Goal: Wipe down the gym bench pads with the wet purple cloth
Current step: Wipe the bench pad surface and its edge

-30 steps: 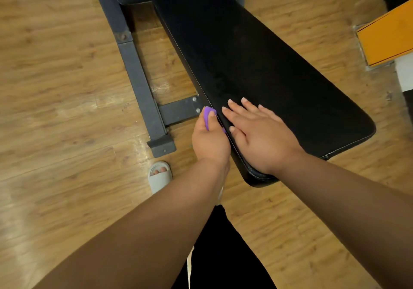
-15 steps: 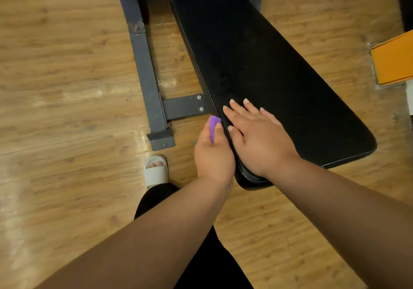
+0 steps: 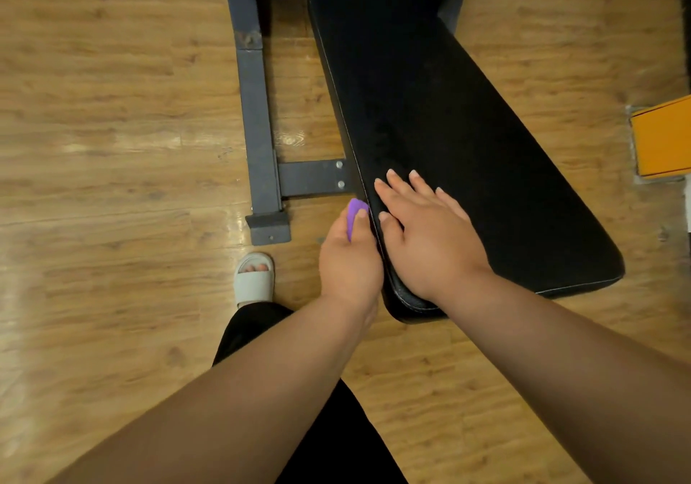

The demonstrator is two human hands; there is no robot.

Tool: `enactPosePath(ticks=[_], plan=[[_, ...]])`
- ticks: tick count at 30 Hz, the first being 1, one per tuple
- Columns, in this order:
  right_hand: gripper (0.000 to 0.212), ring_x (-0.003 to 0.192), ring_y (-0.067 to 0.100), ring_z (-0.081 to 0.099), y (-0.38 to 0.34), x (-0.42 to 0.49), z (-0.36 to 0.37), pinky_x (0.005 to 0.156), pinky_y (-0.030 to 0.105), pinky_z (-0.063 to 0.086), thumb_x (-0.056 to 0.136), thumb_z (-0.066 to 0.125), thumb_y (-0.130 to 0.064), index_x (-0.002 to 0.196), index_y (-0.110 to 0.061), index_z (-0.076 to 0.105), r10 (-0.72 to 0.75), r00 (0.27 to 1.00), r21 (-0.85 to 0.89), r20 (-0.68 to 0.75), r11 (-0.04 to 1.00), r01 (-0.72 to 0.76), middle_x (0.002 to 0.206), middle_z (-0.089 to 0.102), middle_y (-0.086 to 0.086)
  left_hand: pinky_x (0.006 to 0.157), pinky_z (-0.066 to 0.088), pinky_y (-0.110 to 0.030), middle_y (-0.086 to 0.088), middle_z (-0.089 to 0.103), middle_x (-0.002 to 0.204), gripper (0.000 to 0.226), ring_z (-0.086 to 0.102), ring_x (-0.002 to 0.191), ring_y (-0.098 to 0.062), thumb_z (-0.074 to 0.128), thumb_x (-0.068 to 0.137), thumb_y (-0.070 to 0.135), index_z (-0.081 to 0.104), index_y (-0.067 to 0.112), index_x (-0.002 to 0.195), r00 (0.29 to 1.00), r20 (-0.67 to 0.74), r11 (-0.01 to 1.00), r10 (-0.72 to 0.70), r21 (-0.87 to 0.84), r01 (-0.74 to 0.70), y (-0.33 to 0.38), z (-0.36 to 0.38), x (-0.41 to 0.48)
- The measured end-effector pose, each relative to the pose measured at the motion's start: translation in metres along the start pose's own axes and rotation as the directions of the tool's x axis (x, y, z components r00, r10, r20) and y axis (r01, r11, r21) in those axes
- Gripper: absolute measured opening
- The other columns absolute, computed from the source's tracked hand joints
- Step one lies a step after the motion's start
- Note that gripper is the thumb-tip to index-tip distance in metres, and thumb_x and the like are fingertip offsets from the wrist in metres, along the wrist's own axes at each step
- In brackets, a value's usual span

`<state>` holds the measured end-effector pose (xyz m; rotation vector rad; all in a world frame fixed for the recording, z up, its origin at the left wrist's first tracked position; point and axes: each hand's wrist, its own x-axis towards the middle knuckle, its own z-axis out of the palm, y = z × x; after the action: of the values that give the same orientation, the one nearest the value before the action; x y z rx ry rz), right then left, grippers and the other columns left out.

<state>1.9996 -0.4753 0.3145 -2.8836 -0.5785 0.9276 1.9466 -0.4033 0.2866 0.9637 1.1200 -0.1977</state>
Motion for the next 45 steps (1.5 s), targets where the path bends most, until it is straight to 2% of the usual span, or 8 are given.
enactPosePath(ticks=[6,11,17,21,27,31,38,45], plan=[[0.049,0.148,0.004,0.000,0.000,0.000,-0.001,0.119,0.029,0.001,0.104,0.024,-0.034,0.152,-0.035,0.018,0.004,1.000,0.004,0.005,1.000,-0.004,0.160,0.011,-0.016,0.092,0.054,-0.039,-0.004,0.068,0.102,0.015,0.066,0.098,-0.019,0.045,0.102,0.026,0.060,0.027,0.100,0.986,-0.002,0.978,-0.168,-0.126,0.166,0.009,0.006,0.027],[0.048,0.148,0.005,0.000,0.001,0.000,0.000,0.119,0.029,0.001,0.104,0.024,-0.034,0.152,-0.035,0.020,-0.011,1.000,0.015,-0.004,1.000,0.011,0.160,0.012,-0.016,0.098,0.049,-0.029,0.004,0.067,0.118,0.031,0.062,0.110,-0.009,0.046,0.102,0.028,0.058,0.023,0.130,0.999,0.040,0.998,-0.035,-0.044,0.037,-0.013,-0.004,0.008],[0.049,0.148,0.006,0.002,0.001,0.000,0.000,0.120,0.030,0.003,0.104,0.025,-0.033,0.152,-0.033,0.020,-0.012,1.000,0.010,-0.005,1.000,0.012,0.160,0.013,-0.015,0.091,0.054,-0.037,-0.001,0.069,0.092,0.022,0.066,0.094,-0.019,0.046,0.102,0.027,0.061,0.029,0.085,0.988,-0.056,0.988,-0.142,-0.077,0.137,0.005,0.006,0.021],[0.049,0.148,0.005,0.002,0.001,-0.001,0.001,0.120,0.030,0.003,0.104,0.026,-0.032,0.152,-0.034,0.021,-0.015,1.000,0.024,-0.013,1.000,0.015,0.160,0.014,-0.015,0.095,0.053,-0.042,-0.006,0.070,0.099,0.021,0.066,0.100,-0.023,0.045,0.103,0.027,0.061,0.027,0.090,0.987,0.002,0.983,-0.162,-0.086,0.162,0.001,0.000,0.012],[0.048,0.148,0.007,0.002,0.002,-0.003,-0.002,0.119,0.030,0.002,0.104,0.029,-0.031,0.152,-0.032,0.023,-0.035,0.999,0.045,-0.003,0.998,0.035,0.160,0.014,-0.013,0.105,0.046,-0.036,0.001,0.062,0.127,0.037,0.057,0.118,-0.015,0.042,0.103,0.033,0.053,0.022,0.136,0.999,0.025,0.983,0.035,0.180,-0.039,-0.009,-0.010,-0.016],[0.048,0.148,0.007,0.004,0.003,-0.009,-0.005,0.117,0.025,-0.002,0.104,0.030,-0.032,0.152,-0.029,0.024,-0.072,0.997,0.049,0.014,0.996,0.072,0.160,0.015,-0.011,0.097,0.042,-0.022,0.003,0.059,0.131,0.036,0.054,0.119,-0.010,0.044,0.103,0.027,0.052,0.021,0.137,1.000,-0.012,0.995,0.002,0.096,-0.001,0.007,0.001,0.007],[0.051,0.148,0.006,-0.001,0.016,-0.046,-0.001,0.117,0.027,-0.004,0.104,0.020,-0.039,0.153,-0.031,0.013,-0.114,0.993,-0.054,0.014,0.992,0.114,0.161,0.008,-0.011,0.107,0.042,-0.028,0.011,0.057,0.133,0.038,0.052,0.123,-0.005,0.042,0.103,0.032,0.049,0.028,0.139,0.987,0.081,0.965,0.137,0.213,-0.151,-0.012,-0.016,-0.048],[0.059,0.147,0.012,0.019,0.013,-0.053,0.013,0.117,0.026,0.008,0.095,0.013,-0.039,0.149,-0.024,0.033,-0.114,0.982,-0.074,-0.151,0.992,0.104,0.156,0.030,-0.005,0.104,0.041,-0.023,0.009,0.058,0.132,0.036,0.052,0.121,-0.006,0.042,0.103,0.031,0.052,0.024,0.137,0.987,0.023,0.969,0.161,0.188,-0.162,-0.007,-0.008,-0.027]])
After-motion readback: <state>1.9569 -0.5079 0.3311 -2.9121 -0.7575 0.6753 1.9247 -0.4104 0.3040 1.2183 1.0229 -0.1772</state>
